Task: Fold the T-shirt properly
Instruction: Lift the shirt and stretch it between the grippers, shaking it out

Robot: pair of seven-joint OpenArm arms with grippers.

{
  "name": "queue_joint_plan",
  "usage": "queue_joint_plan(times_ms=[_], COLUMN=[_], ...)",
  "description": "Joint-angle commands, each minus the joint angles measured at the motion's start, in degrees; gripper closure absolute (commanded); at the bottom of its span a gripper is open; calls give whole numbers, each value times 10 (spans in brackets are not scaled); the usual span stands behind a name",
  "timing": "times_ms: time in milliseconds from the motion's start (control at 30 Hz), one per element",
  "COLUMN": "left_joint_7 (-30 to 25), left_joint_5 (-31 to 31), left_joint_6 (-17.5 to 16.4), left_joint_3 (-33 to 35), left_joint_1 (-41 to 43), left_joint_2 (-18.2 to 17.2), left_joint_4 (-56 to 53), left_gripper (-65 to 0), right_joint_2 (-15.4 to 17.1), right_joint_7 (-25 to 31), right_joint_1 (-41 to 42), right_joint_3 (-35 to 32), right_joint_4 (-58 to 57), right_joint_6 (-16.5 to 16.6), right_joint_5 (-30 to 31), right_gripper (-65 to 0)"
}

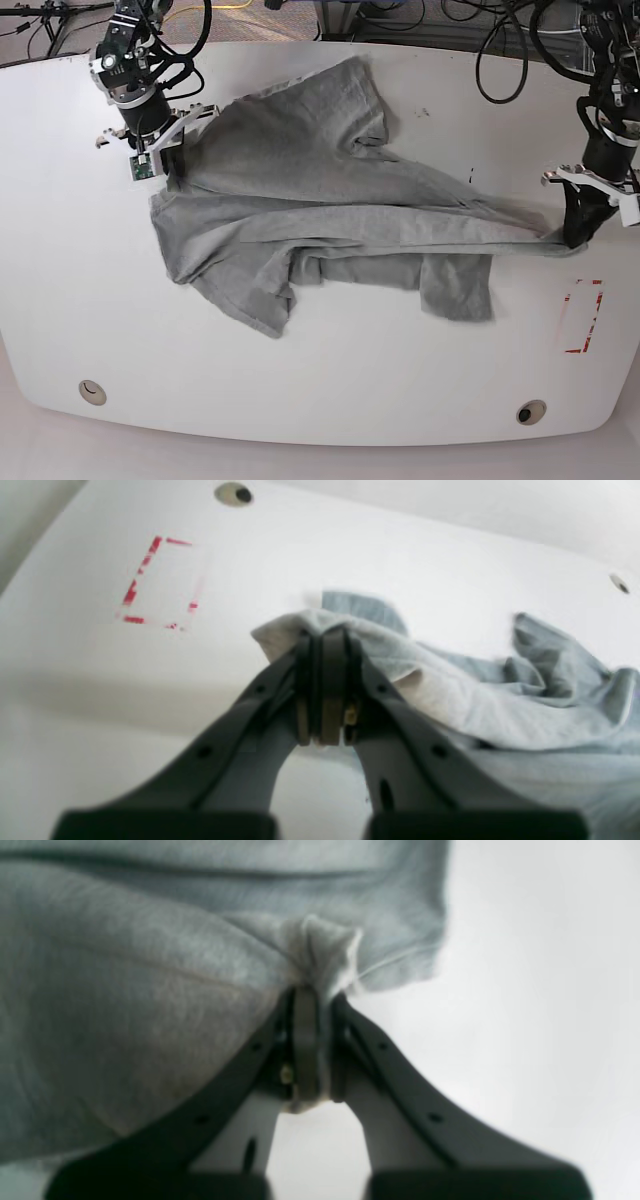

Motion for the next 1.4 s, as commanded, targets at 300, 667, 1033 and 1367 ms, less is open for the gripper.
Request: queue_joint_plan(times_ms=[300,667,1033,1367], left_joint_7=[56,103,165,182], left_joint_5=[-12,25,92,126], left_joint_6=[-1,-1,-1,-1], left_joint_3=[-42,-44,-40,-5], left_joint_1=[-115,-252,-416,-513], left_joint_2=[-45,-73,-81,-96], left_joint_4=[6,-23,-22,-24], left_gripper=[0,0,0,0], right_joint_2=[78,150,199,238], right_joint_7=[11,-26,-103,-206], right_joint_1=[90,224,418,565], right_joint_3=[11,8,7,6], right_joint_4=[11,4,3,3], right_joint_6=[-6,0,60,99], right_joint_5=[-5,0,-6,-6], right_gripper=[-2,-2,-2,-2])
